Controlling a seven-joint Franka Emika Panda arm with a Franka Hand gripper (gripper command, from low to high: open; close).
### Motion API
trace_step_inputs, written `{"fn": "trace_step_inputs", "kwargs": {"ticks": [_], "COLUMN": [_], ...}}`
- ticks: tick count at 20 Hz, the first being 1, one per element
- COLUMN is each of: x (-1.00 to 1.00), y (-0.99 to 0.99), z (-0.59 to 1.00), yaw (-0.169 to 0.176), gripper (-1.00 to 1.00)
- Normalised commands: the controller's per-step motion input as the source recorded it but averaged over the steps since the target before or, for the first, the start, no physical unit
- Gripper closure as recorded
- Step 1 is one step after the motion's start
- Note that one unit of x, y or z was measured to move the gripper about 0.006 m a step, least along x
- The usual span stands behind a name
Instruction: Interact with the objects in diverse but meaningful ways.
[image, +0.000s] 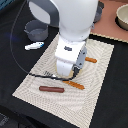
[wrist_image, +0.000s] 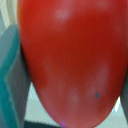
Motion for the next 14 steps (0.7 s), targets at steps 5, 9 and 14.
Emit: {"fn": "trace_step_inputs", "kwargs": {"ticks": [5,9,14], "x": [-0.90,-0.84,-0.84], "y": [0.23,0.41,0.60], "z": [0.68,0.51,0.42], "yaw": [-0.027,-0.020,-0.003], "gripper": [1.00,1.00,1.00]}}
